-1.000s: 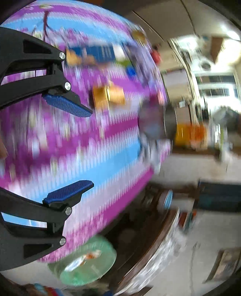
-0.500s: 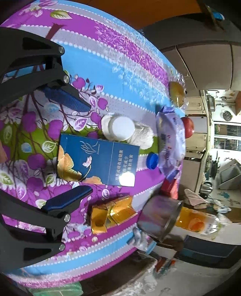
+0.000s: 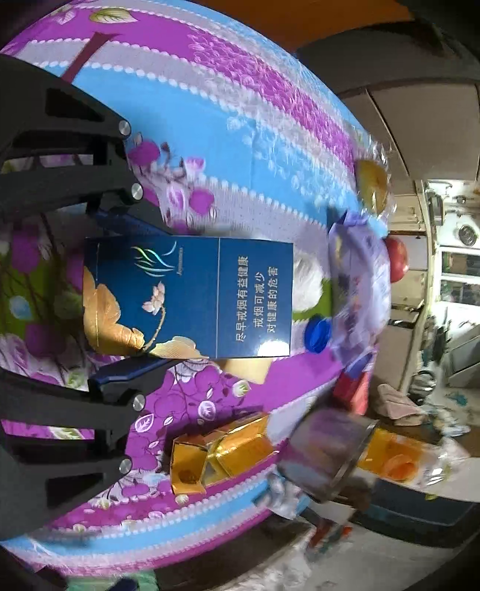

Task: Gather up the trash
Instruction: 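Grasp blue cigarette box with left gripper while right gripper grasps yellow sponge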

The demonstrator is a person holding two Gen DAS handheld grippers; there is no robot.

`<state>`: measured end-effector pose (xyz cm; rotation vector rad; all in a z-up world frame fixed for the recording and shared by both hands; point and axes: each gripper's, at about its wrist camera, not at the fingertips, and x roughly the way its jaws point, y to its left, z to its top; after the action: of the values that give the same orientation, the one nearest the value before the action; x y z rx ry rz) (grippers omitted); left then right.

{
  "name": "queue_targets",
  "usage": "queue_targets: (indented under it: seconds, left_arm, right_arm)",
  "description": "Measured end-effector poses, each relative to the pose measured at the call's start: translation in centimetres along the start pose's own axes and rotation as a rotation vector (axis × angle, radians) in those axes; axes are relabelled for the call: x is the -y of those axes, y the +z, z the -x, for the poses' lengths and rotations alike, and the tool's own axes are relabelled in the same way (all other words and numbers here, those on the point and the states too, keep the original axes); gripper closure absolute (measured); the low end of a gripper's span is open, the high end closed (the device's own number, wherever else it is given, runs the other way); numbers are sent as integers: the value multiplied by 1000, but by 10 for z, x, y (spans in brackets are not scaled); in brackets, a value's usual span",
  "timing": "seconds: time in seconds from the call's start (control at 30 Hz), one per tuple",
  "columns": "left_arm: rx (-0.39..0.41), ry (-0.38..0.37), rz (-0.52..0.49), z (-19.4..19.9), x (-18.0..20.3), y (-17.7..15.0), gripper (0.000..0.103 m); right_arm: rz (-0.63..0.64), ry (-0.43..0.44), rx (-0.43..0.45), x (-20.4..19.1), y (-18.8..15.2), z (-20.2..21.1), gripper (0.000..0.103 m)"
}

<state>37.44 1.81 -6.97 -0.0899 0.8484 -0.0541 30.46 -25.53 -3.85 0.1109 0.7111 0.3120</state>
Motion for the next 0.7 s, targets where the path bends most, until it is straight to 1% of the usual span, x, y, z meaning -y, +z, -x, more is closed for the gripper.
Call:
queue_targets:
  seconds: [0.1,0.2,0.23,0.27,0.3,0.37,0.4,0.5,0.57,0.63,0.7]
  left_arm:
    - [33,13,24,14,-20,-2,50]
    - [48,29,58,20,-39,-2,50]
    - [52,33,68,21,-45,-2,50]
    - [54,37,75,22,-49,-2,50]
    - [54,35,80,22,-51,-2,50]
    - [54,29,85,21,-53,-2,50]
    - [54,25,88,20,-53,-2,50]
    - [46,7,92,17,-53,-3,50]
    - [39,1,96,14,-54,-4,50]
    - [33,-3,99,12,-54,-5,50]
    - [26,-4,101,10,-55,-6,50]
  right_arm:
    - [12,21,-12,-6,6,-15,5]
    - [38,49,-20,-17,13,-32,7]
    - [62,65,-23,-24,17,-41,9]
    - [86,81,-26,-31,21,-46,16]
    - [116,99,-31,-38,26,-54,20]
    - [199,131,-39,-57,41,-73,34]
    - [226,136,-42,-63,47,-80,36]
    - [315,163,-90,-83,70,-113,36]
    - [392,154,-130,-97,80,-135,35]
    - [446,143,-186,-108,88,-159,34]
    - [482,129,-216,-115,92,-175,34]
